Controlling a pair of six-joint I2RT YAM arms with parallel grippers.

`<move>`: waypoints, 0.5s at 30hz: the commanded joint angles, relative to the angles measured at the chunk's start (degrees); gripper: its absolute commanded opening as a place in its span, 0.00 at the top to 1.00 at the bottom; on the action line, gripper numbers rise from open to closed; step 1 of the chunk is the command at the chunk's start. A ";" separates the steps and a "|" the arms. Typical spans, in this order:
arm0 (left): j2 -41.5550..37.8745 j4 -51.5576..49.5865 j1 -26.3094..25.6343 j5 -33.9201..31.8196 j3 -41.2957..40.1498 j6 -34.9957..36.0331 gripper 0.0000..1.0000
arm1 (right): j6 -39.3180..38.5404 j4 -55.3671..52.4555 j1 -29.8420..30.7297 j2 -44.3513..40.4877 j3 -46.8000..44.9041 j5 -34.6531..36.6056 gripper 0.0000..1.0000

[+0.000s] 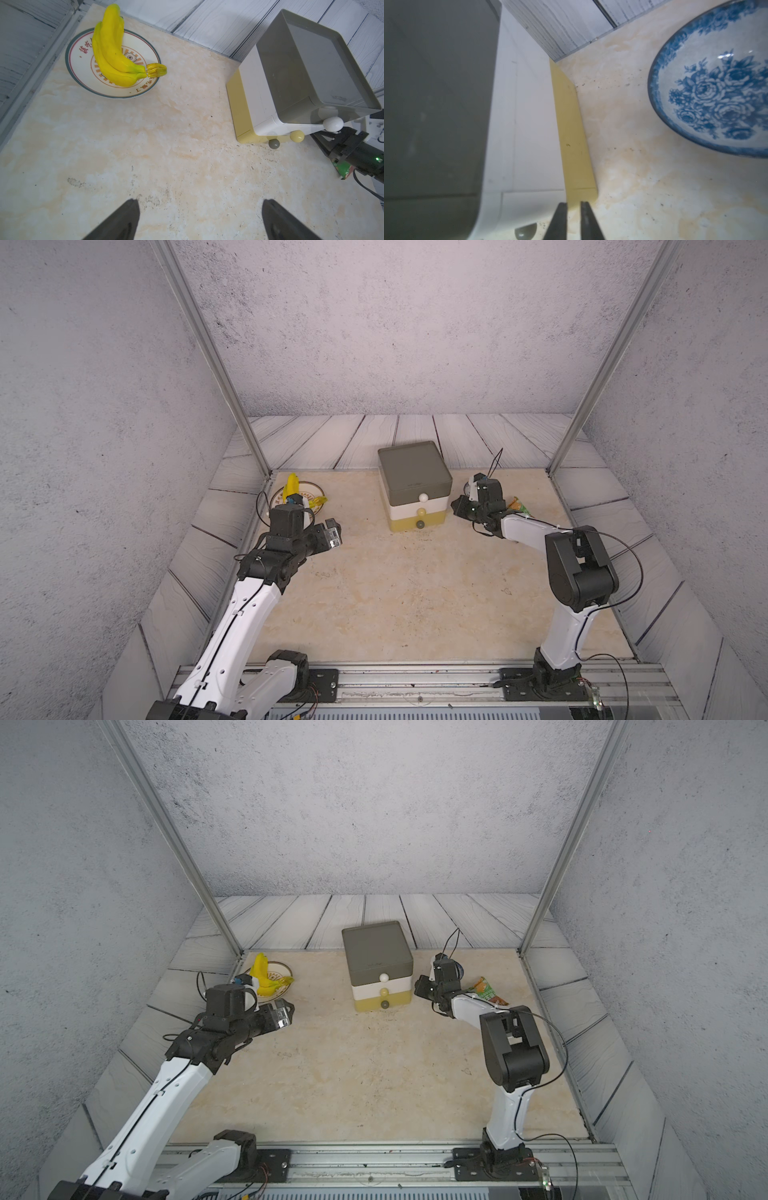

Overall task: Place the brooch boxes into the drawer by color
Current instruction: Adjust the storage box at the center of the board.

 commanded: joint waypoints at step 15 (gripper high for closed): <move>-0.49 -0.25 0.68 -0.41 -0.72 0.67 0.02 | 5.84 8.55 1.72 5.28 0.60 -8.21 0.97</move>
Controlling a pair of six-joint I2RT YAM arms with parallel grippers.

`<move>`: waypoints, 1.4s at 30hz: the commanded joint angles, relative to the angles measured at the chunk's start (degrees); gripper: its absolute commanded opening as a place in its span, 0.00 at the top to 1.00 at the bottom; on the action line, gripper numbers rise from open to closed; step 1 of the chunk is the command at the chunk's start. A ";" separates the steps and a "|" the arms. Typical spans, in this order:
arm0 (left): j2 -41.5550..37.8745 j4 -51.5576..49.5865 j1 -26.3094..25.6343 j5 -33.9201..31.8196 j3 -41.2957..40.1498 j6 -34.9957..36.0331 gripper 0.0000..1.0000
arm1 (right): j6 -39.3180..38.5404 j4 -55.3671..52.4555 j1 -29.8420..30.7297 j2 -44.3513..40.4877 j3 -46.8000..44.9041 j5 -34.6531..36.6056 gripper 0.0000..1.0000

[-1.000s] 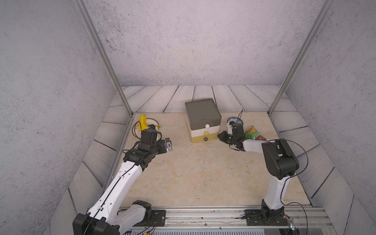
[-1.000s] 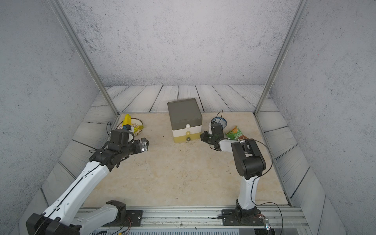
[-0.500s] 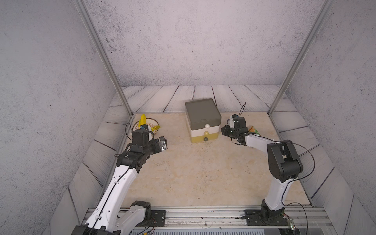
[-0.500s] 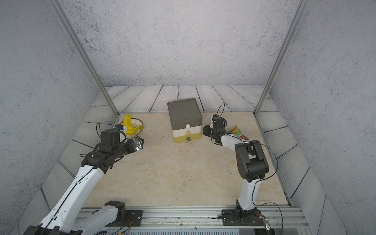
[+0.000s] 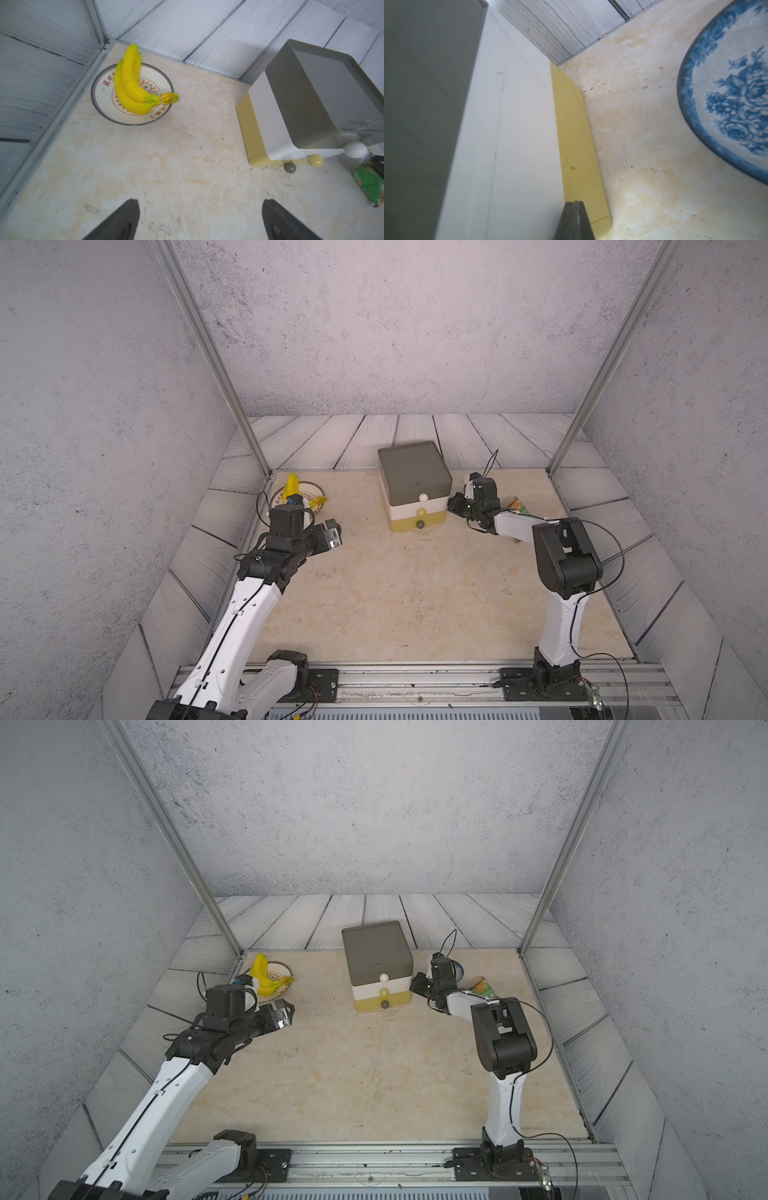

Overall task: Place the brooch boxes into the drawer by color
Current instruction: Adjust the storage box at the center of the board, then reset both arms

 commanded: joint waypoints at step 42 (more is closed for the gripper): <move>22.59 59.85 11.81 -16.68 -25.51 19.52 0.02 | -26.46 -16.86 -17.64 -41.58 -21.36 33.15 0.02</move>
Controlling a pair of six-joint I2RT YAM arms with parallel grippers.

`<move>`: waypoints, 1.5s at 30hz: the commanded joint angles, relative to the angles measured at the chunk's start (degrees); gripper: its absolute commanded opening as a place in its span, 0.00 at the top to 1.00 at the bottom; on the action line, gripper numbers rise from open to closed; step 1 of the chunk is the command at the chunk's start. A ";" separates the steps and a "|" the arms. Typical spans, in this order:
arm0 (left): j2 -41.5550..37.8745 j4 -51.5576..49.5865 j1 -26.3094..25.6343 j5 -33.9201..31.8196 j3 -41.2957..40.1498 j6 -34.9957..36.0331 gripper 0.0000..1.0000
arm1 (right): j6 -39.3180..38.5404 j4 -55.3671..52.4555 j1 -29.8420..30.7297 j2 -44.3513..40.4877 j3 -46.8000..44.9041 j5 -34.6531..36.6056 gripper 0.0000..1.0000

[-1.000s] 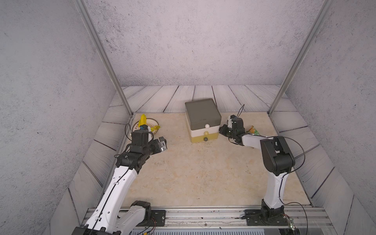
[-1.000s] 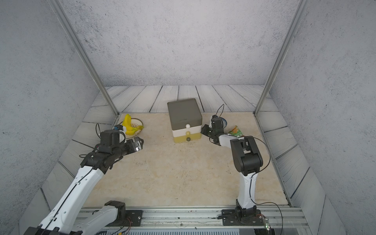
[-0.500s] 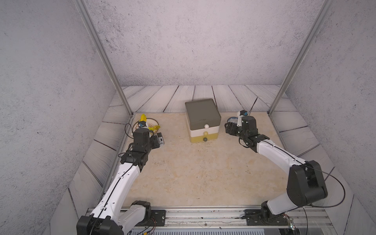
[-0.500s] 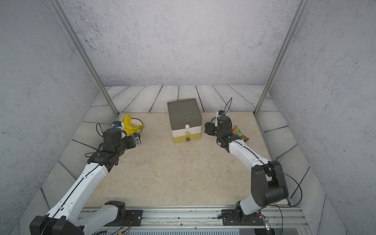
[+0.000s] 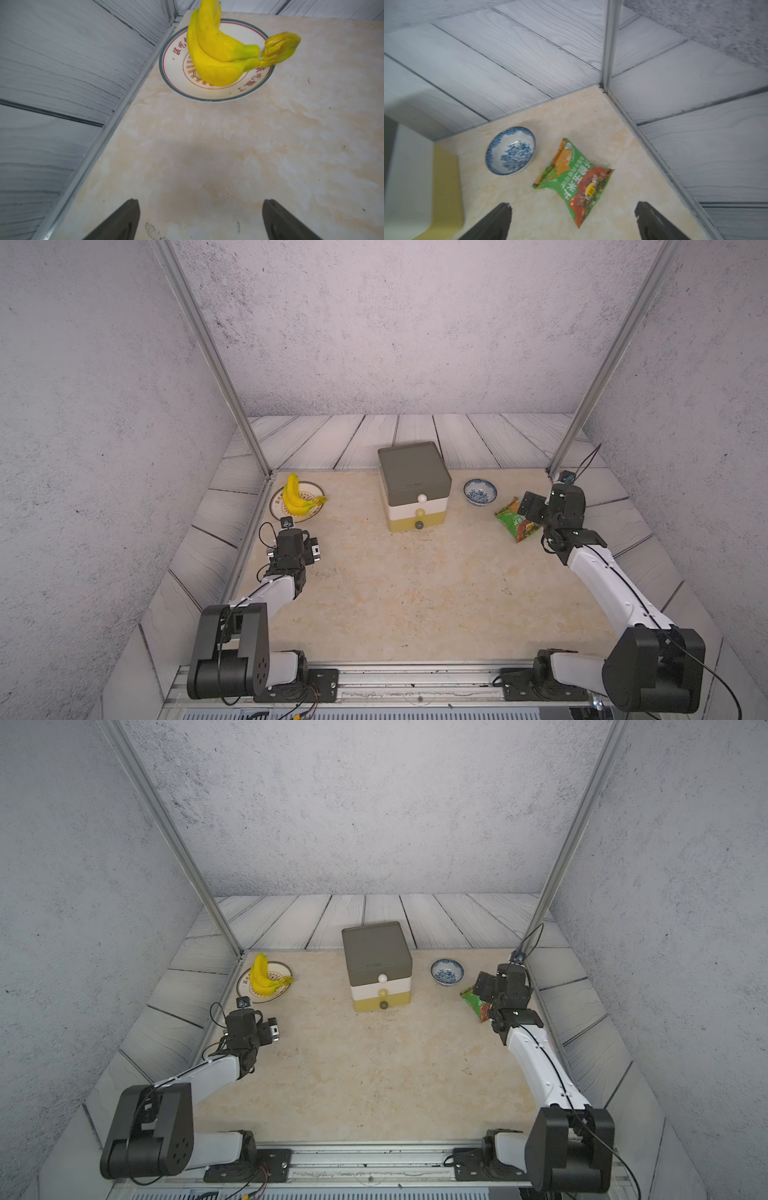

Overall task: Place the brooch boxes into the drawer by color
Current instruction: Reset both arms

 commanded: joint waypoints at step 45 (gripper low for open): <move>8.04 25.00 2.12 11.99 -3.92 4.23 0.02 | -10.54 48.26 0.40 14.66 -27.67 -7.72 0.00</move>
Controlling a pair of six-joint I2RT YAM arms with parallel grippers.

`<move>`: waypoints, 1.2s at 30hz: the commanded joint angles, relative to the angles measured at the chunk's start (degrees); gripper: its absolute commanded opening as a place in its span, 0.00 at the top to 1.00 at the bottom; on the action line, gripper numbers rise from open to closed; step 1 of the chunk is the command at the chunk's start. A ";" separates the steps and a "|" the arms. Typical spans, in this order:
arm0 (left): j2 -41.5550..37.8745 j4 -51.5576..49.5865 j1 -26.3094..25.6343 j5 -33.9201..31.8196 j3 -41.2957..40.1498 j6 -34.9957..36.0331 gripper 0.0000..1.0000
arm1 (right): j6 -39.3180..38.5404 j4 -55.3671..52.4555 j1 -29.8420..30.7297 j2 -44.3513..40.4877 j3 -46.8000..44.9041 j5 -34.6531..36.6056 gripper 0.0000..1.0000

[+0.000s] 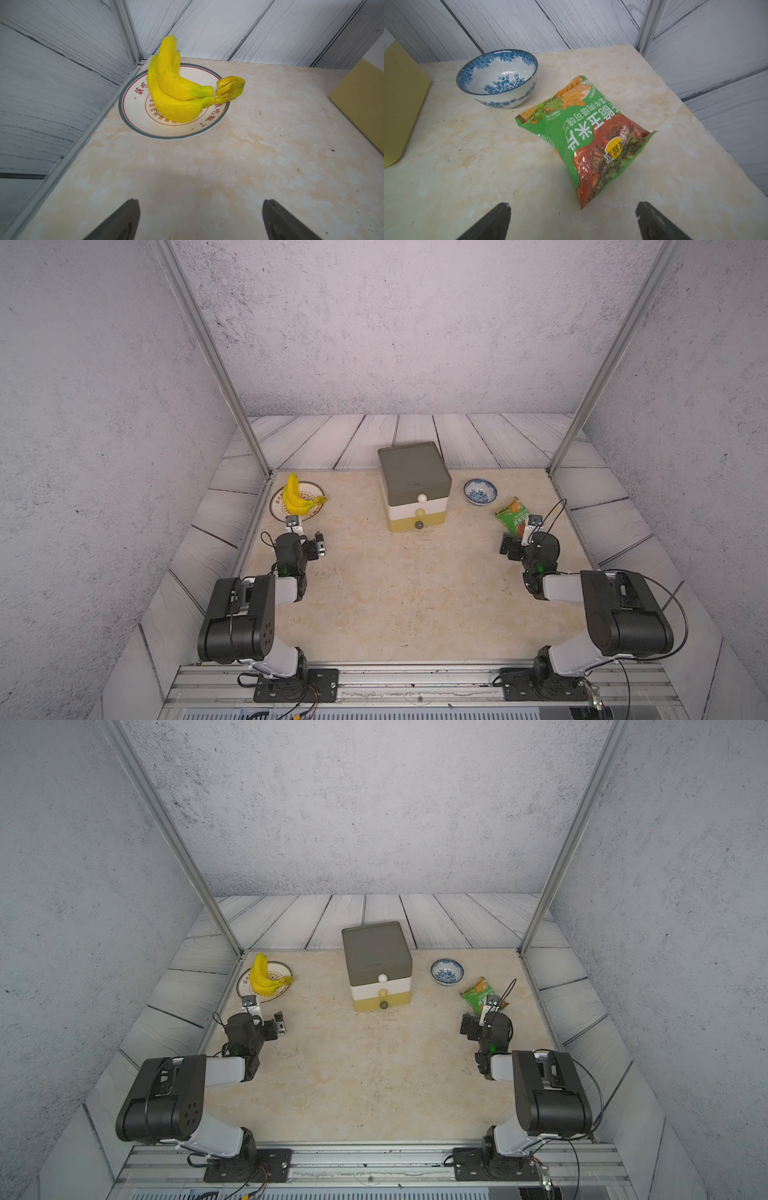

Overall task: Place the brooch boxes into the drawer by color
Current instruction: Reset both arms

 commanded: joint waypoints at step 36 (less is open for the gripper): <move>0.25 -2.67 -0.59 2.45 2.31 3.00 0.02 | -0.41 -0.17 0.47 -1.03 0.95 1.27 0.00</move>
